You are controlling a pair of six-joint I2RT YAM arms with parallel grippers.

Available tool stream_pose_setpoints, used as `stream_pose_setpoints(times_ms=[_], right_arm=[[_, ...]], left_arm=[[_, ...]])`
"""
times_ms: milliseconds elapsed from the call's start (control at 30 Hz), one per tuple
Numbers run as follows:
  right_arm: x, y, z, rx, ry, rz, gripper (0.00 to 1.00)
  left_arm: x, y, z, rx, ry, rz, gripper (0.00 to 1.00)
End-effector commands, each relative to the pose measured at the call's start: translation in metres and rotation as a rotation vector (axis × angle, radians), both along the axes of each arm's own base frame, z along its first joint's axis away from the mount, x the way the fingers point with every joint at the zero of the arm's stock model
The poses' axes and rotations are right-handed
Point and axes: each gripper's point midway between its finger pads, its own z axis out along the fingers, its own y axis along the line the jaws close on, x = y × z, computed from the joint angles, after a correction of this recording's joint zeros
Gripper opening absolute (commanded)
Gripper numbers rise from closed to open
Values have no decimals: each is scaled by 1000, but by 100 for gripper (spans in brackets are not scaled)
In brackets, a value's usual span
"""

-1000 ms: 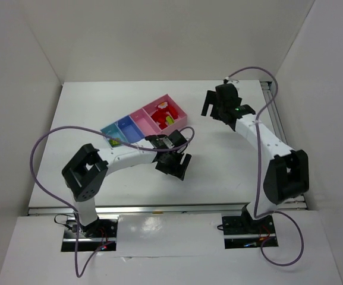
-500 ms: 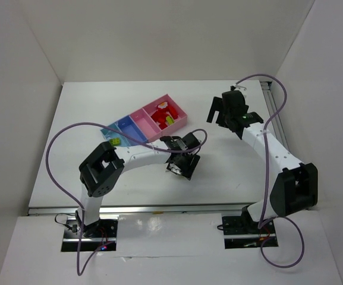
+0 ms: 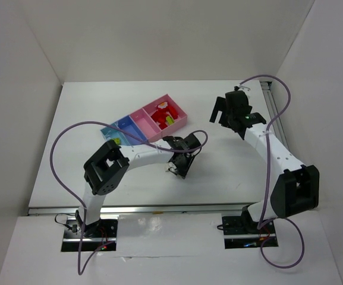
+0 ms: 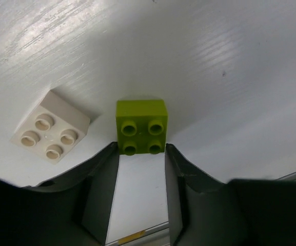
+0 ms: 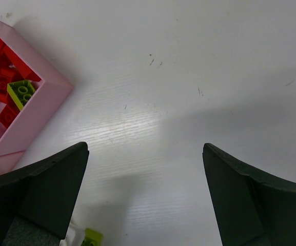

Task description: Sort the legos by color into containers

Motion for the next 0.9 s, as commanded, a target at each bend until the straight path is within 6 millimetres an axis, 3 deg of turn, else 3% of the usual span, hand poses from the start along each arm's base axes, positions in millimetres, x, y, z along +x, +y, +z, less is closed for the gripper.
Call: stream_pose_setpoints(times_ms=[0, 67, 133, 267, 333, 400, 467, 500, 533, 600, 667, 700, 733, 767, 800, 833, 867], right_arm=[[-4, -8, 12, 5, -37, -19, 100], [-5, -7, 8, 8, -27, -13, 100], [-3, -10, 13, 11, -37, -22, 100], [3, -7, 17, 29, -29, -7, 100], [9, -4, 18, 33, -21, 0, 100], [13, 2, 25, 53, -33, 20, 100], [19, 5, 18, 54, -5, 28, 100], [25, 8, 26, 64, -21, 36, 100], [29, 9, 19, 52, 3, 41, 100], [39, 29, 31, 72, -17, 117, 100], [45, 58, 26, 64, -3, 203, 100], [51, 71, 40, 52, -31, 253, 100], [52, 90, 28, 34, 5, 301, 100], [61, 103, 44, 18, -31, 341, 98], [58, 112, 29, -4, 7, 373, 98], [66, 124, 44, -7, -29, 398, 97], [67, 141, 26, -25, 19, 435, 97]], left_arm=[[12, -10, 14, -22, -38, -9, 40], [13, -10, 20, -13, -42, -6, 28], [15, -12, 43, -40, -67, -16, 17], [25, -8, 101, -104, -147, -1, 12], [32, 9, 127, -149, -152, 36, 4], [36, 21, 140, -171, -161, 62, 3], [40, 39, 154, -180, -162, 99, 3], [41, 45, 157, -176, -160, 109, 2], [43, 55, 158, -165, -154, 132, 0], [46, 76, 165, -135, -162, 183, 0], [61, 107, 169, -110, -170, 278, 0], [62, 123, 166, -83, -154, 327, 0], [72, 150, 168, -79, -151, 418, 0], [74, 166, 162, -64, -140, 456, 0], [78, 178, 162, -65, -138, 506, 0], [80, 190, 161, -67, -132, 539, 0], [86, 210, 162, -64, -135, 599, 0]])
